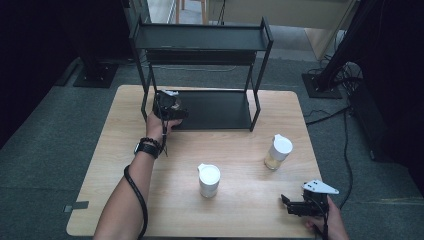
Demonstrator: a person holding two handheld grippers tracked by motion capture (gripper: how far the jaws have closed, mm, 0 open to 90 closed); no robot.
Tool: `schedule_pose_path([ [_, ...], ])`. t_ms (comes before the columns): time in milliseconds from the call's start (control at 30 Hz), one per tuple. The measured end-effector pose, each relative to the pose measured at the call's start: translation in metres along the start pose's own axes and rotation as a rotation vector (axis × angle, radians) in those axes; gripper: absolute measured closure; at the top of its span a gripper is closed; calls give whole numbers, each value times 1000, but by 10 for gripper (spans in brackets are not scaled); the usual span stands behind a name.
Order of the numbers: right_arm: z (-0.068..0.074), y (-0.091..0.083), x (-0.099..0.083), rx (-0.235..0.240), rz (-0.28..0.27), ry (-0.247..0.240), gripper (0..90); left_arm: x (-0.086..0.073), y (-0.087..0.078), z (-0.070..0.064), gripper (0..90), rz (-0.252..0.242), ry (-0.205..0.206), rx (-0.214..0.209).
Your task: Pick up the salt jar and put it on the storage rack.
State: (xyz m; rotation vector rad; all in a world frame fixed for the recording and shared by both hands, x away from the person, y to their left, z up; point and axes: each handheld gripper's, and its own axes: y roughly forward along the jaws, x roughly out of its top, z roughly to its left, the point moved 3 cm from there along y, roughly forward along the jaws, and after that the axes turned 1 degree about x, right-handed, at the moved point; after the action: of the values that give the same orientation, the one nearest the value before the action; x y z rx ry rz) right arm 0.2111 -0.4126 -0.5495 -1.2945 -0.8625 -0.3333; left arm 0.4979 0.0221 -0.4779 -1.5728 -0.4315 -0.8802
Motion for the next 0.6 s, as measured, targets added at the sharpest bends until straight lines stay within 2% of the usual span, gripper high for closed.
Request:
schedule_pose_path([
  [67, 0, 0, 0, 1, 0, -1, 0, -5, 1, -1, 105, 12, 7, -15],
  [133, 0, 0, 0, 1, 0, -1, 0, -10, 1, -2, 104, 6, 10, -6],
  [200, 0, 0, 0, 1, 0, -1, 0, -15, 1, -5, 21, -4, 29, -28],
  [233, 0, 0, 0, 1, 0, -1, 0, -17, 1, -7, 6, -9, 41, -22],
  [300, 0, 0, 0, 1, -1, -3, 0, -23, 0, -8, 0, -15, 50, -13],
  [433, 1, 0, 0, 4, 0, -5, 0, -33, 1, -8, 0, -27, 42, -19],
  [600, 1, 0, 0, 4, 1, -4, 0, -47, 0, -12, 0, -33, 61, -47],
])
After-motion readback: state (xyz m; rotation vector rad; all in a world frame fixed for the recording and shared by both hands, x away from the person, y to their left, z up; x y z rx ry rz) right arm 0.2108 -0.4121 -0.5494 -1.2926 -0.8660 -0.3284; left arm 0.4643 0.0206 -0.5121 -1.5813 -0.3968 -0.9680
